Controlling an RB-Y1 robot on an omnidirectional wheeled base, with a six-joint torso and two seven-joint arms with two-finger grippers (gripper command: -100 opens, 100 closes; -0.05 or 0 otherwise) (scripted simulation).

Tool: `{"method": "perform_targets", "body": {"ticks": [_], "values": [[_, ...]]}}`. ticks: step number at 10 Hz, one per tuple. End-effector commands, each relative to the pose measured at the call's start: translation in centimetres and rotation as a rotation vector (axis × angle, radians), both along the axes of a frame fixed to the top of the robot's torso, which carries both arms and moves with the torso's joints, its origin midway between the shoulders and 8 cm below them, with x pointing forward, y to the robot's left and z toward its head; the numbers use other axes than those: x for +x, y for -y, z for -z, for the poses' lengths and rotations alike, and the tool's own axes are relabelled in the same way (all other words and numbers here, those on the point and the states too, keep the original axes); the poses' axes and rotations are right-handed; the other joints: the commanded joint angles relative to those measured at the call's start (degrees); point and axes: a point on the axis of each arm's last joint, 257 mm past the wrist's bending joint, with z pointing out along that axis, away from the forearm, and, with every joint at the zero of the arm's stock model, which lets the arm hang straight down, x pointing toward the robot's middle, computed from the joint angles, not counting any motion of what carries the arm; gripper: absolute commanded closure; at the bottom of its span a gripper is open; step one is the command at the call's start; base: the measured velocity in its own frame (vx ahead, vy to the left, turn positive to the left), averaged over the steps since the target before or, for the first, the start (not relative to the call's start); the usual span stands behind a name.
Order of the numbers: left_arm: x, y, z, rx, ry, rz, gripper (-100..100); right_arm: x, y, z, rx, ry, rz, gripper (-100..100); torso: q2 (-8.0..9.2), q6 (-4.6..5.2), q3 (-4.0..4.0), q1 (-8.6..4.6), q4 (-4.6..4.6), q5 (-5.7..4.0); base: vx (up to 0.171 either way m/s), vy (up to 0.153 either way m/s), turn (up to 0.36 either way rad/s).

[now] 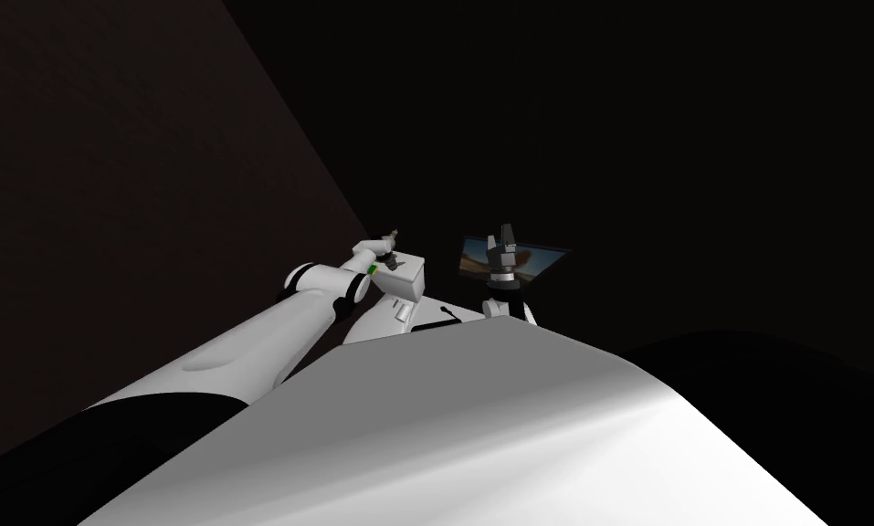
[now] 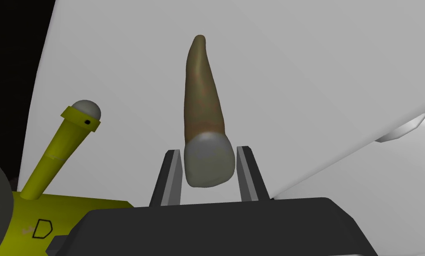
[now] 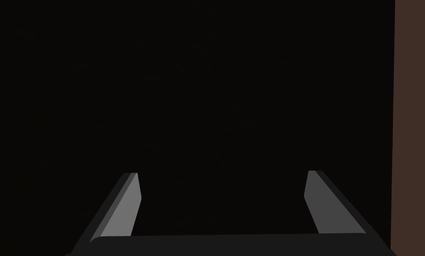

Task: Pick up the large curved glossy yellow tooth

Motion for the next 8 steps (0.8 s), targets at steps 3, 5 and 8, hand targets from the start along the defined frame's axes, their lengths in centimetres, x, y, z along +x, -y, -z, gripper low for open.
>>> {"method": "perform_targets", "body": {"ticks": [3, 5, 8], "values": [[0.4, -1.9, -1.0, -0.001, 0.019, -0.018, 100, 0.0, 0.0, 0.0, 0.000, 0.000, 0.000, 0, 0.00, -0.07, -0.02, 0.06, -0.04, 0.02, -0.020, -0.035, -0.033], [0.3, -3.1, -1.1, 0.001, 0.014, -0.031, 100, 0.0, 0.0, 0.0, 0.000, 0.000, 0.000, 0, -0.04, -0.06, -0.04, 0.08, -0.05, 0.03, -0.016, -0.026, -0.046], [0.2, -5.3, -1.4, 0.022, 0.010, -0.037, 100, 0.0, 0.0, 0.0, 0.000, 0.000, 0.000, 0, -0.05, -0.06, -0.05, 0.13, -0.06, 0.05, -0.018, -0.023, -0.045]]}}
